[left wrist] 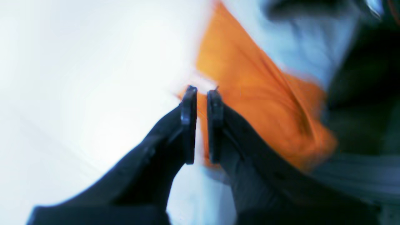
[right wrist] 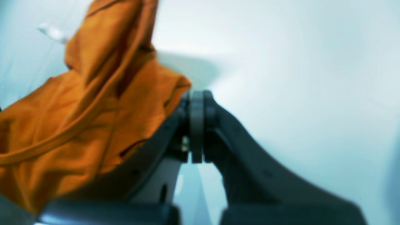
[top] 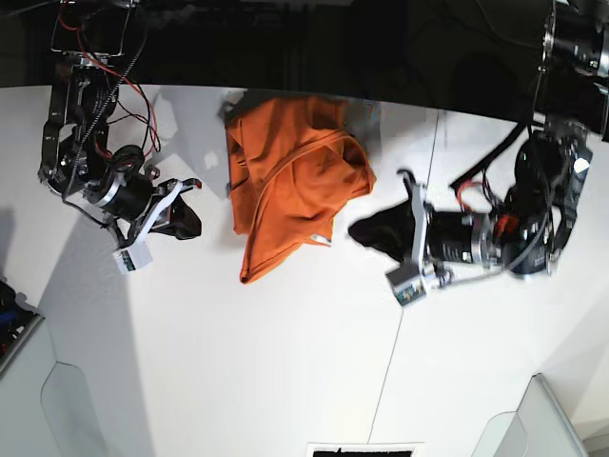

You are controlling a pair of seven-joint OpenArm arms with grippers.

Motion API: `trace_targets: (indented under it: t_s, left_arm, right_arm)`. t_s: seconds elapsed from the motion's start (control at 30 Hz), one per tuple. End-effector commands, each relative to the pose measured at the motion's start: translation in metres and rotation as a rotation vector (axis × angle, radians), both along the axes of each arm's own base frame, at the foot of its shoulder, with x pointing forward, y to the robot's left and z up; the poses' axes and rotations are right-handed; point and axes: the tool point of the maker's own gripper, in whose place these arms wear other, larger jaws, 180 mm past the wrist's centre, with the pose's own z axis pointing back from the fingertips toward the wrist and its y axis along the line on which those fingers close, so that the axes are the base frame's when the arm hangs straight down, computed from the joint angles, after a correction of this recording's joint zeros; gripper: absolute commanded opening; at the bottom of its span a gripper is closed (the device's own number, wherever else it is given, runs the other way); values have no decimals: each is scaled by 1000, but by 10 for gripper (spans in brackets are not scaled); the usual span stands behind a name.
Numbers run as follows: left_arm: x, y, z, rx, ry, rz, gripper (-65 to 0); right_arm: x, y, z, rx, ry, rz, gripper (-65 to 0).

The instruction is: Layout the t-shirt on the table in an organized manner, then fold the t-shirt properly

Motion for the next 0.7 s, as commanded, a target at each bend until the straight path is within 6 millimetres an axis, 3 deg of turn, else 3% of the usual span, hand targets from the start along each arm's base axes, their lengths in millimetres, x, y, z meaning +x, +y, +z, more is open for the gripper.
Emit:
trace_targets:
  t_s: [0.0, 0.13, 0.23, 0.3, 0.4, 0.5, 0.6, 0.67]
  left_arm:
    - [-7, -7, 13, -34, -38, -25, -581]
    - [-50, -47, 16, -138, -18, -90, -581]
    - [-58, -65, 8, -196, 25, -71, -581]
    - [-57, -67, -14, -200, 82, -20, -581]
    - [-42, -51, -63, -116, 133, 86, -581]
    - [-16, -28, -93, -65, 144, 178, -581]
    - [9, -15, -103, -57, 160, 232, -581]
    - [27, -11, -100, -52, 148, 248, -581]
  right_arm:
    - [10, 1, 16, 20, -58, 1, -650]
    - [10, -1, 15, 13, -56, 1, -650]
    - [8, -3, 12, -5, -47, 1, -650]
    - [5, -2, 9, -4, -34, 5, -650]
    - [1, -1, 7, 4, -21, 8, -650]
    - [-1, 1, 6, 17, -17, 9, -650]
    - [-6, 3, 4, 36, -6, 9, -650]
    - [-13, 6, 0, 59, 10, 10, -650]
